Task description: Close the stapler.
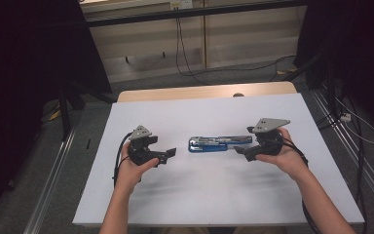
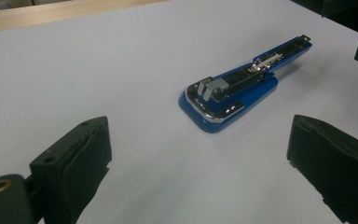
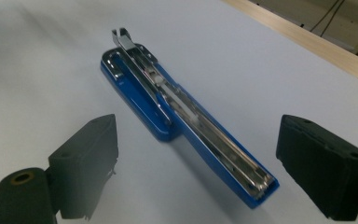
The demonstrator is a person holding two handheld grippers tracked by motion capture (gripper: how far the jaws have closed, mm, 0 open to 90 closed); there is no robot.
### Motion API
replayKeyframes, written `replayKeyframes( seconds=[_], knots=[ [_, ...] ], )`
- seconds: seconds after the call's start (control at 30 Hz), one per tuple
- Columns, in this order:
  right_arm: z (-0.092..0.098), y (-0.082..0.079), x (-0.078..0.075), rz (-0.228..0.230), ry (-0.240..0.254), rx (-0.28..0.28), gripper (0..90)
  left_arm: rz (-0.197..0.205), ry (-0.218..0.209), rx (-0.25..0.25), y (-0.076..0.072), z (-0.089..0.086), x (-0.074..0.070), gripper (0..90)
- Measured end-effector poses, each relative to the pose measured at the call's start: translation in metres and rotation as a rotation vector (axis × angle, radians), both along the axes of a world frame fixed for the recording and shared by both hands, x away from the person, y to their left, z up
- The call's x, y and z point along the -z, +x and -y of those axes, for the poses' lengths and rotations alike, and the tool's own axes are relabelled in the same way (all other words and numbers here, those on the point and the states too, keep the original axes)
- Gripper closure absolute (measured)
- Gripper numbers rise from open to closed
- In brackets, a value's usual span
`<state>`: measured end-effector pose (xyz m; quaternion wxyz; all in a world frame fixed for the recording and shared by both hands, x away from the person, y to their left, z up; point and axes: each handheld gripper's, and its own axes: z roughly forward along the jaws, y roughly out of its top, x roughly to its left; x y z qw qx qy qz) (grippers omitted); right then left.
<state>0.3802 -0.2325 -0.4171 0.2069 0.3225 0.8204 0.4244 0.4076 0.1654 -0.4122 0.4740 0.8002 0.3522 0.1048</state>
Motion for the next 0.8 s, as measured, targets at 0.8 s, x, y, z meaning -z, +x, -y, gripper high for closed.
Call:
replayKeyframes(
  seconds=[0.8],
  knots=[
    [0.034,-0.012,0.019,-0.031,-0.015,0.169,40.4,0.023,-0.021,-0.024,0.005,0.015,0.003,14.9]
  ],
)
